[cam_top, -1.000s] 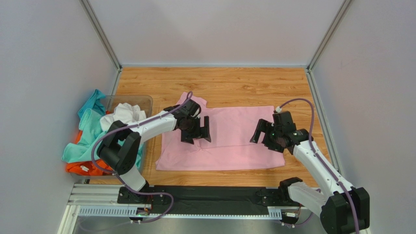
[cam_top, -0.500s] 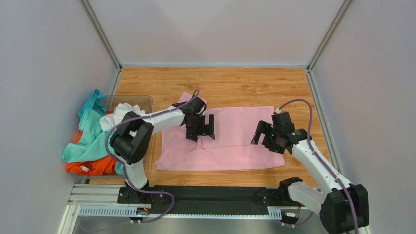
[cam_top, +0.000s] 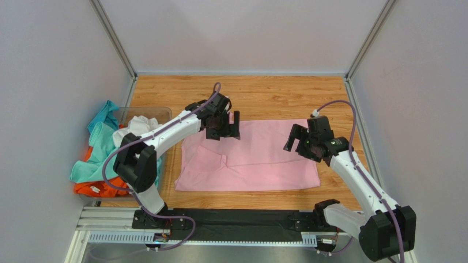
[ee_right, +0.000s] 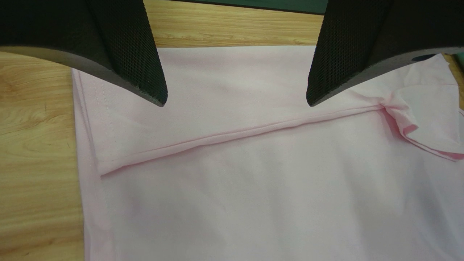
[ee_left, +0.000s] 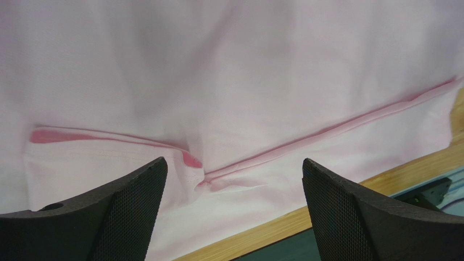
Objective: Fold and stack the t-shirts
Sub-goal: Fold the tshirt
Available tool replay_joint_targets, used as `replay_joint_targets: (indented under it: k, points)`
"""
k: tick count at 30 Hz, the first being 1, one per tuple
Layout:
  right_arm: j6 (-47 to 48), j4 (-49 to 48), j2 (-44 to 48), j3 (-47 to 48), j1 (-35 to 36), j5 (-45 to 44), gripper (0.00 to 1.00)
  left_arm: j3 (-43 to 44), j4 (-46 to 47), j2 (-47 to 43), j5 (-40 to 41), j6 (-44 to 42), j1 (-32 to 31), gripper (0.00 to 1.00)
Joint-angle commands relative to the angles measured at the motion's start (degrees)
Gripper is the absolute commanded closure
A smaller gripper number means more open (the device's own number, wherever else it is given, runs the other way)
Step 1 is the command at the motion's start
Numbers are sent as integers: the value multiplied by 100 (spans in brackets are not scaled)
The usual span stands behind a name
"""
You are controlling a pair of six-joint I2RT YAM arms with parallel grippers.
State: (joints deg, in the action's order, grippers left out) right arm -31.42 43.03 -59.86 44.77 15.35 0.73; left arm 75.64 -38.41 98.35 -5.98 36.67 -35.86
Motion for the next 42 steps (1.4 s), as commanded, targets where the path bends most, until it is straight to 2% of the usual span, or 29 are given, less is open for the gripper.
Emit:
replay_joint_targets:
  k: [1, 5, 12, 16, 18, 22, 25, 30, 37, 42]
  points:
    - [171, -145, -245, 645, -76, -355, 0, 565, -420, -360, 589, -274, 192, 0]
    - [285, -224, -755, 1217, -234, -547, 0, 1512, -815, -36, 501, -458, 711, 0]
    - [426, -277, -1757, 1999, -718, -469, 0, 3271, -1300, 1449, 580, -800, 1624, 0]
    - [584, -303, -2152, 2228, -823, -477, 0, 4631, -1669, 2468, 1036, -1064, 1872, 0]
    - [611, -321, -2249, 2255, -867, -504, 0, 5012, -1625, 3039, 1458, -1301, 1907, 1]
    - [672, -348, -2425, 2264, -964, -460, 0, 6136, -1696, 3936, 1398, -1487, 1977, 4]
    - [725, -365, -2540, 2211, -990, -460, 0, 6174, -1224, 4280, 1353, -1566, 2004, 7]
    - [760, -391, -2671, 2150, -1043, -434, 0, 6499, -1256, 4808, 1292, -1434, 2004, 14]
    - [743, -462, -2786, 2106, -1078, -363, 0, 6377, -1274, 5019, 1222, -1267, 2004, 32]
    - [734, -479, -2830, 2070, -1087, -354, 0, 6306, -1423, 5142, 1222, -1319, 1995, 50]
